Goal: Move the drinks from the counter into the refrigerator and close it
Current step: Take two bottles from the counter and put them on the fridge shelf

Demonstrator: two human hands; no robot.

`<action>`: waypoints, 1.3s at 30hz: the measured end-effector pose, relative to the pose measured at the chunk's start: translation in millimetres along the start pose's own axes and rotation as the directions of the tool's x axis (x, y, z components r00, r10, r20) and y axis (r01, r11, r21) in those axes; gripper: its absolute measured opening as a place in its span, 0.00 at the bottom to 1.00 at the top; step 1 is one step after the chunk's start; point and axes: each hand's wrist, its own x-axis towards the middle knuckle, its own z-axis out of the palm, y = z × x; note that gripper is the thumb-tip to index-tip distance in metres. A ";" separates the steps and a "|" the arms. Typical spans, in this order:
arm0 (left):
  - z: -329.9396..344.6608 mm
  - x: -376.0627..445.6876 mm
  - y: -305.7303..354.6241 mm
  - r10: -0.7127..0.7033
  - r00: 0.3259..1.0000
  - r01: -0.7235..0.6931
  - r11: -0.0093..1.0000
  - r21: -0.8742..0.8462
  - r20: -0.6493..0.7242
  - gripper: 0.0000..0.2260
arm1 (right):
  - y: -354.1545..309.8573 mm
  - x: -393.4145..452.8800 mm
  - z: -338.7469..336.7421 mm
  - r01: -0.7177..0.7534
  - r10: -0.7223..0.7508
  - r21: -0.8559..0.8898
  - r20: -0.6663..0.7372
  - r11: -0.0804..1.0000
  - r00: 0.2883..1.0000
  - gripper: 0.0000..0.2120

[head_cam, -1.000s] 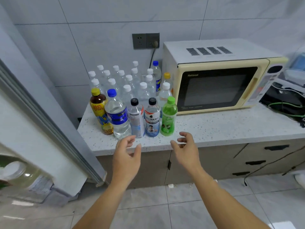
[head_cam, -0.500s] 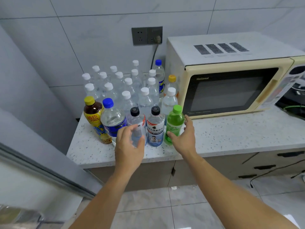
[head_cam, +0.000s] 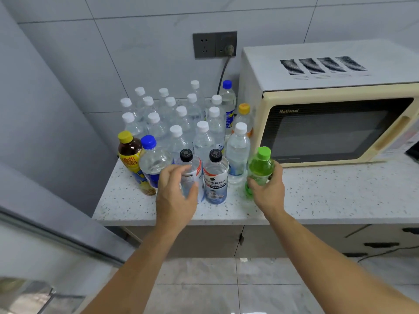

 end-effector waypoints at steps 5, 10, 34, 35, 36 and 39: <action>-9.9 27.7 5.6 -0.002 1.000 0.000 0.993 0.120 0.017 0.19 | -5.9 10.2 -10.4 -0.014 0.014 0.002 0.080 1.000 0.997 0.35; -9.5 39.5 8.5 -0.026 0.986 -0.027 0.950 0.310 0.166 0.25 | -52.5 -2.2 -11.1 0.323 -0.330 -0.068 -0.186 0.944 0.926 0.41; -9.1 43.6 11.4 -0.044 0.978 0.022 0.994 0.109 0.204 0.18 | -98.5 -15.7 7.1 0.325 -0.297 -0.039 0.316 0.945 0.901 0.07; -6.9 42.0 12.3 -0.038 0.977 0.019 0.996 0.092 0.209 0.18 | -97.1 -15.9 4.3 0.334 -0.306 -0.038 0.315 0.942 0.898 0.07; -4.5 39.8 13.1 -0.032 0.976 0.016 0.997 0.079 0.218 0.18 | -94.7 -16.9 1.9 0.337 -0.307 -0.042 0.318 0.940 0.897 0.08; 0.0 31.2 12.1 -0.007 0.978 -0.002 0.999 0.043 0.210 0.17 | -83.4 -22.6 -3.7 0.291 -0.258 -0.066 0.307 0.954 0.916 0.09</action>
